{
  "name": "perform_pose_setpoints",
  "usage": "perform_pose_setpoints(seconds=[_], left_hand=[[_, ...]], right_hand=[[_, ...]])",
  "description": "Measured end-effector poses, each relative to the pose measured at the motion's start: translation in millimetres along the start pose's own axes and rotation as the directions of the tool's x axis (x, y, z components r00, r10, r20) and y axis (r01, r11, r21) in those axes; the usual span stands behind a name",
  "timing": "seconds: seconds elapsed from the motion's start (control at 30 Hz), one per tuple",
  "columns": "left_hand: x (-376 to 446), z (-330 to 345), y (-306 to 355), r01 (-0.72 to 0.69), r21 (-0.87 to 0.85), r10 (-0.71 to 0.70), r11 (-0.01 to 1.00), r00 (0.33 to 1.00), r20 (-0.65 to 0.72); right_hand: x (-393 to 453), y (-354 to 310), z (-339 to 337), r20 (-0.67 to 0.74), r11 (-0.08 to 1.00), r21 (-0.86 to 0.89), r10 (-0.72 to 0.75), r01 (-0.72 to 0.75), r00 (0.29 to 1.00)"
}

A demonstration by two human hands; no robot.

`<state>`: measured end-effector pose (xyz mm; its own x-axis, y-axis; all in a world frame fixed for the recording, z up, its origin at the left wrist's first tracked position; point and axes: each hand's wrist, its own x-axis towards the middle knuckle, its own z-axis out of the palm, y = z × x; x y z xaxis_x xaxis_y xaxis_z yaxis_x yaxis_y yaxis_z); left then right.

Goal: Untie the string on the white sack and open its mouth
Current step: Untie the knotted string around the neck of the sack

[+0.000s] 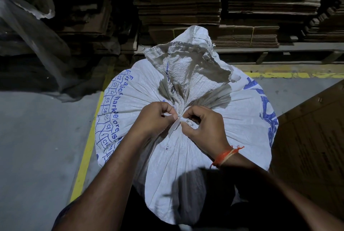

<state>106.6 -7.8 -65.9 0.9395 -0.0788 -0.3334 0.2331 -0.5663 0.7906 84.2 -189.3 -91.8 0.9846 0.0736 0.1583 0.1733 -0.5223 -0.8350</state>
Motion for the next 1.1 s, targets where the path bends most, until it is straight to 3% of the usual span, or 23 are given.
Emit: perform_pose_setpoints(seconds=[0.2,0.6,1.1], left_hand=[[1.7,-2.4,-2.9,-0.032,0.052,0.033,0.998,0.999,-0.018],[1.4,5.0,-0.5,0.027,-0.039,-0.028,0.999,0.999,-0.016],[3.5,-2.9,-3.7,-0.056,0.097,0.060,0.994,0.998,-0.036]], right_hand=[[0.0,-0.2,-0.6,0.000,1.000,-0.008,0.001,-0.001,1.000],[0.0,-1.8,-0.9,-0.006,1.000,-0.020,0.003,-0.003,1.000],[-0.1,0.0,-0.2,0.003,1.000,-0.010,0.011,-0.011,1.000]])
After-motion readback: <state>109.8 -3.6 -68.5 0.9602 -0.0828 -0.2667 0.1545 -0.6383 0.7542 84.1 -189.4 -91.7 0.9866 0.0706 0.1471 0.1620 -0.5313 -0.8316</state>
